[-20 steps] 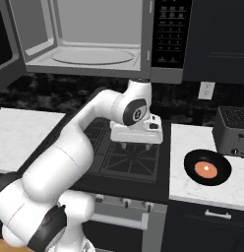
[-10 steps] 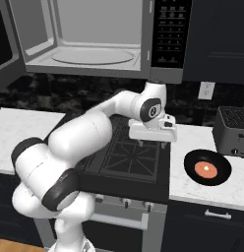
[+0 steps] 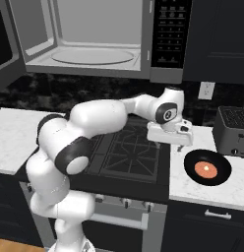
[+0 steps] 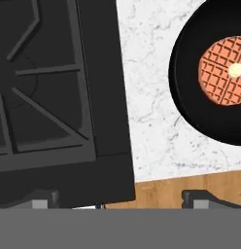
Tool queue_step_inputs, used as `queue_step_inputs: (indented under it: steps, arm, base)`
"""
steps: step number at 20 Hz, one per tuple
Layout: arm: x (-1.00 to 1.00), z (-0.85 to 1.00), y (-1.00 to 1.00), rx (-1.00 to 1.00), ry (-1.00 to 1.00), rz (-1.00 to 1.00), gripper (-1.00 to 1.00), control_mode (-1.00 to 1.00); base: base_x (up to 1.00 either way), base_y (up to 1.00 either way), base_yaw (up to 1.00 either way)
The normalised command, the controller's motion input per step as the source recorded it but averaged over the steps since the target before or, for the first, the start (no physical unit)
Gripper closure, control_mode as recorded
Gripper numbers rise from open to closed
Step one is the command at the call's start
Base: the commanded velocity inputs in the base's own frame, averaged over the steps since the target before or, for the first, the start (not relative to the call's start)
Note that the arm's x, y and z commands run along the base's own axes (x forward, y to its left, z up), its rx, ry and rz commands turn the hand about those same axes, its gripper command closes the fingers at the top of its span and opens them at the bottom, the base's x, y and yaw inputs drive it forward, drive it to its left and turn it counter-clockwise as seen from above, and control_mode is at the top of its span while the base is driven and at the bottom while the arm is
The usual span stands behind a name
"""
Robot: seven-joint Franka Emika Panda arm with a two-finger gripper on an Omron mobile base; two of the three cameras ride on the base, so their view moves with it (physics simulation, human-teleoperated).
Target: Open the microwave, place the bowl with waffle inside the microwave, then close the microwave door and turn it on.
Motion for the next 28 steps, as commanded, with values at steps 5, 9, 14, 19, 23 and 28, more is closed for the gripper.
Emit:
queue_step_inputs:
  steps: [5, 9, 14, 19, 23, 28]
  arm:
    - [0.35, -0.31, -0.38, -0.01, 0.03, -0.09, -1.0, -1.0]
    - [0.32, -0.3, -0.35, 0.0, 0.03, -0.07, -1.0, -1.0]
    - [0.26, -0.3, -0.39, 0.0, 0.05, -0.04, -1.0, -1.0]
    - [0.19, -0.37, -0.25, 0.0, 0.04, 0.0, -1.0, -1.0]
    - [0.01, -0.41, -0.02, -0.01, 0.05, 0.01, -1.0, -1.0]
    - [0.0, -0.4, 0.0, -0.01, 0.06, 0.07, -1.0, -1.0]
  base:
    - [0.0, 0.0, 0.0]
    - [0.0, 0.0, 0.0]
    - [0.0, 0.0, 0.0]
    - [0.0, 0.0, 0.0]
    - [0.0, 0.0, 0.0]
    - [0.0, 0.0, 0.0]
